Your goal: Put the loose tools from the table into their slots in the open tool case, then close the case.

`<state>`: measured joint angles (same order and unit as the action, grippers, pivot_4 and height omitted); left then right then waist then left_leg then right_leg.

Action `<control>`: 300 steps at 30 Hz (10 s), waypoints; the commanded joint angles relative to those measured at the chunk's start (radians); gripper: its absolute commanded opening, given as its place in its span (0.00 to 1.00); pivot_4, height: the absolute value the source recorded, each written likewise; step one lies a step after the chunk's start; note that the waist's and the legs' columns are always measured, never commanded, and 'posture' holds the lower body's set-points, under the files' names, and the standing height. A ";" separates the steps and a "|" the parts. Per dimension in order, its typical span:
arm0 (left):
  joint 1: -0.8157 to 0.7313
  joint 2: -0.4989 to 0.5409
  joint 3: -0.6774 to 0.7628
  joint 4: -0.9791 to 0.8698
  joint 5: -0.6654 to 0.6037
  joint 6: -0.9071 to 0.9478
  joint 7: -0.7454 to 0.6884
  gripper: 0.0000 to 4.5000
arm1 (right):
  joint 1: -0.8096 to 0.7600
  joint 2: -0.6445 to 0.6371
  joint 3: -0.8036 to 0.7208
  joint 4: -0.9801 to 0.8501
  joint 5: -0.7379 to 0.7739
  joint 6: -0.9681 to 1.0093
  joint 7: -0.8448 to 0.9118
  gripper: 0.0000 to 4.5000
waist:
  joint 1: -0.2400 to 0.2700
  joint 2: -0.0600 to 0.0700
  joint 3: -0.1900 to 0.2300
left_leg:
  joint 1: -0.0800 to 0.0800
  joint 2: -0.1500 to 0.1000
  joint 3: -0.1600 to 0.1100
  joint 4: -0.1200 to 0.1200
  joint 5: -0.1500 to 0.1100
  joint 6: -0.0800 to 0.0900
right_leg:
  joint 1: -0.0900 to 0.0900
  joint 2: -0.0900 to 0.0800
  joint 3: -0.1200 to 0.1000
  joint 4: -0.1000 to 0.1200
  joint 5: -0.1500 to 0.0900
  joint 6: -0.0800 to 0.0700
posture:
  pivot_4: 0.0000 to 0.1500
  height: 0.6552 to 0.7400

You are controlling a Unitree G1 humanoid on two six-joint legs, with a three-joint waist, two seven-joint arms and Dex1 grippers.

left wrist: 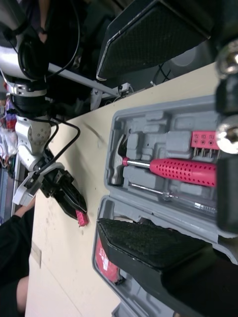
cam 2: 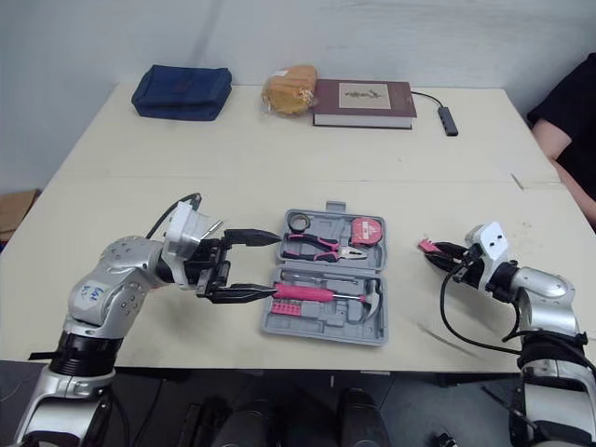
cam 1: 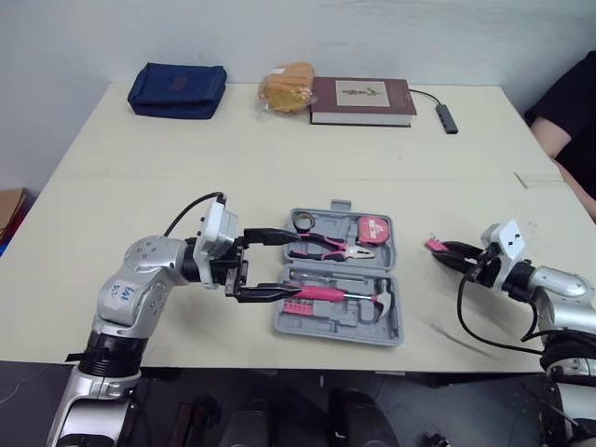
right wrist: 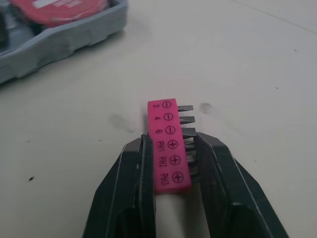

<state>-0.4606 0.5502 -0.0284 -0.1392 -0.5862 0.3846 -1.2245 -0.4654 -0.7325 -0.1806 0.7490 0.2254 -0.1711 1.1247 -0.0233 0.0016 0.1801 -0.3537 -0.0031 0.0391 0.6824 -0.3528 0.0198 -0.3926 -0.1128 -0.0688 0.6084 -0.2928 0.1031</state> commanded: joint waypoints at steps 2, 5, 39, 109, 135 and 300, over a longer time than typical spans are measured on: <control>-0.036 -0.004 0.002 -0.023 -0.010 -0.050 -0.038 1.00 | 0.112 -0.070 -0.030 -0.359 0.082 0.105 0.047 0.18 | 0.002 0.003 0.002 | -0.001 0.000 0.000 0.000 0.000 0.000 | 0.000 0.000 0.000 0.000 0.000 0.000 | 1.00 1.00; -0.024 -0.001 0.001 -0.037 -0.023 -0.079 -0.082 1.00 | 0.240 -0.118 -0.035 -0.731 0.210 0.364 0.031 0.18 | 0.011 0.006 0.003 | -0.001 0.000 0.000 0.000 0.000 0.000 | -0.001 0.000 0.000 0.000 0.000 0.000 | 1.00 1.00; 0.085 0.040 -0.018 0.097 0.100 -0.282 -0.165 1.00 | -0.046 -0.227 0.473 -1.442 0.431 1.450 -0.459 0.18 | 0.038 0.006 0.006 | -0.018 -0.002 -0.002 0.004 0.000 0.005 | -0.016 -0.001 -0.009 0.000 0.002 0.001 | 1.00 1.00; 0.095 0.063 -0.018 0.088 0.107 -0.230 -0.125 1.00 | 0.360 -0.145 0.322 -1.204 0.102 0.539 -0.129 0.01 | 0.046 0.002 0.006 | -0.017 -0.003 0.001 0.004 0.002 0.005 | -0.016 0.003 -0.009 0.003 0.003 0.002 | 1.00 1.00; 0.090 0.080 0.024 0.120 0.122 -0.273 -0.085 1.00 | 0.359 -0.060 0.255 -1.080 0.094 0.256 -0.073 0.01 | 0.026 -0.008 0.000 | -0.001 -0.001 -0.002 0.002 0.000 0.003 | -0.001 -0.001 -0.001 -0.001 0.002 -0.001 | 1.00 1.00; -0.054 -0.120 -0.374 0.218 0.393 -0.287 -0.007 0.02 | 1.087 0.152 -0.365 -1.392 0.302 0.302 -0.289 1.00 | 0.047 0.011 -0.032 | 0.019 0.002 0.002 -0.007 -0.012 0.013 | 0.016 -0.002 0.005 -0.015 0.001 -0.003 | 1.00 1.00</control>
<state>-0.5131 0.4328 -0.4426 0.0700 -0.1480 0.1521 -1.2056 0.6154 -0.5743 -0.5181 -0.6178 0.5301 0.0817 0.8896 0.0236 0.0125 0.1477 -0.3355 -0.0007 0.0410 0.6750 -0.3639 0.0324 -0.3771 -0.1146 -0.0635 0.5940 -0.2918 0.0996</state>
